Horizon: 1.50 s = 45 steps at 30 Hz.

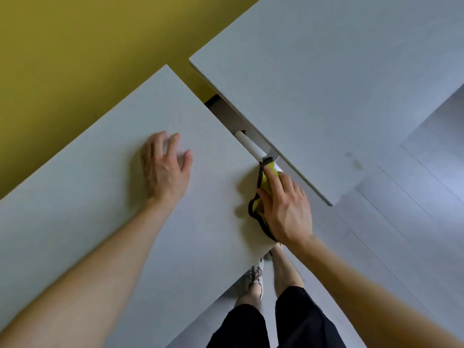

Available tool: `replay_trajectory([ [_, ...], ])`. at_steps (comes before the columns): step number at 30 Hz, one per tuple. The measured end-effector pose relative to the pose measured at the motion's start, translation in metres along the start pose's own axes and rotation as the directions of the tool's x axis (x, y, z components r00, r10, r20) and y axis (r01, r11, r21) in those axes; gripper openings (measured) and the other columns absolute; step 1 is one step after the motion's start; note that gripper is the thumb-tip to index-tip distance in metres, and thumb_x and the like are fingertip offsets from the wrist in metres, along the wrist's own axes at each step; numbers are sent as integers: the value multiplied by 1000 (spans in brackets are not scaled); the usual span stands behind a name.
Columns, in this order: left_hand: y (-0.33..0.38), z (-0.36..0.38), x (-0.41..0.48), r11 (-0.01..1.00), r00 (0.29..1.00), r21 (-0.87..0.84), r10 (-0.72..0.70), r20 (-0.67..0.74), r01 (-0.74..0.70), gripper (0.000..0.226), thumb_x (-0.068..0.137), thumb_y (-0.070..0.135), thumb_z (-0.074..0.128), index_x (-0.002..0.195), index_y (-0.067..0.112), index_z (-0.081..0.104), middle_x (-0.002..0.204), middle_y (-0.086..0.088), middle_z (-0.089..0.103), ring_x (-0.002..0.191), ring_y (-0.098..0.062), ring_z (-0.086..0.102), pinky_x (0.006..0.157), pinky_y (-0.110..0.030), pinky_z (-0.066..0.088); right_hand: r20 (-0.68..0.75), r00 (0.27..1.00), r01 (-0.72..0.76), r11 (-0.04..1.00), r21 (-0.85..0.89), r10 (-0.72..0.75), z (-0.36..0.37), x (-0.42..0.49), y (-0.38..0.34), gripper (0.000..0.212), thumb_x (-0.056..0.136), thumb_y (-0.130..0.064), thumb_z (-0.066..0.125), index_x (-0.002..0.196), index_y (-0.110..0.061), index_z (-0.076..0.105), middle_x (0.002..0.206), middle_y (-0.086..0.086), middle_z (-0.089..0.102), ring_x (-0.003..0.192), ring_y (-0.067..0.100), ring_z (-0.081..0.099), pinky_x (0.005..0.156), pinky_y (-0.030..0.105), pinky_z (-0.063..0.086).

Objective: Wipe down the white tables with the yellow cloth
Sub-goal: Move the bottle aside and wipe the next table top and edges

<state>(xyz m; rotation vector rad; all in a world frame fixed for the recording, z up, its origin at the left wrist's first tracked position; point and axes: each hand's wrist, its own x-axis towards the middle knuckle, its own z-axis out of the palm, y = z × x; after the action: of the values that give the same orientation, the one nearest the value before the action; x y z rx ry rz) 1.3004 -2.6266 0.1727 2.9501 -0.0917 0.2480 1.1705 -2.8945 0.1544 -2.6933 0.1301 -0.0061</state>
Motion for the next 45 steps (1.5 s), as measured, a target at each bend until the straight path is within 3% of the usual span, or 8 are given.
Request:
replay_trajectory([
  [5,15,-1,-84,931,924,-113,361,127,-348,56,108,45,57,154,14,60,168,-18,45,157,-41,42,128,-62,30,42,998,-38,998,-50,40,21,40,-26,57,111,-48,44,159,-18,45,128,12,62,101,42,64,88,51,51],
  [10,7,12,-105,955,945,-21,296,142,-297,78,107,58,40,171,13,34,173,-18,38,165,-34,28,132,-62,22,-36,999,-14,999,-35,13,64,148,-109,54,111,-48,45,156,-19,48,126,12,65,103,40,65,86,49,46],
  [16,4,11,-98,943,944,-85,328,47,-323,63,106,46,55,157,10,57,174,-17,37,164,-36,31,130,-65,26,-83,996,-9,1000,8,10,51,118,-85,55,107,-50,49,155,-23,53,121,8,64,99,36,64,82,47,48],
  [22,6,9,-102,948,946,-71,315,81,-310,69,106,45,57,167,17,43,179,-15,27,166,-37,25,129,-67,25,-38,986,-161,987,-8,161,2,-33,4,56,111,-49,45,159,-19,49,118,8,63,97,38,60,85,49,48],
  [32,5,11,-103,948,947,-63,314,61,-311,70,107,48,47,162,5,48,175,-19,35,165,-36,28,128,-66,27,-85,992,-102,991,-85,95,63,130,-106,54,110,-49,44,152,-15,52,117,14,66,96,41,65,81,49,46],
  [37,5,15,-105,945,947,-90,320,37,-316,64,107,45,52,158,8,55,174,-18,36,165,-36,29,128,-66,27,-125,988,-87,996,-7,85,51,104,-86,57,108,-50,48,153,-17,53,115,16,66,99,41,64,83,49,47],
  [41,2,16,-104,937,936,-73,347,58,-343,66,108,43,54,167,15,44,178,-16,28,167,-36,24,129,-66,25,-209,928,-315,949,10,310,32,12,-29,55,109,-52,46,152,-18,54,110,13,64,97,40,62,85,49,47],
  [45,0,19,-104,929,927,-67,368,71,-364,68,108,48,48,168,17,42,179,-16,25,168,-35,21,130,-68,22,-301,695,-546,752,369,653,39,-43,-25,57,109,-49,50,158,-20,51,118,11,62,105,36,61,95,50,52],
])
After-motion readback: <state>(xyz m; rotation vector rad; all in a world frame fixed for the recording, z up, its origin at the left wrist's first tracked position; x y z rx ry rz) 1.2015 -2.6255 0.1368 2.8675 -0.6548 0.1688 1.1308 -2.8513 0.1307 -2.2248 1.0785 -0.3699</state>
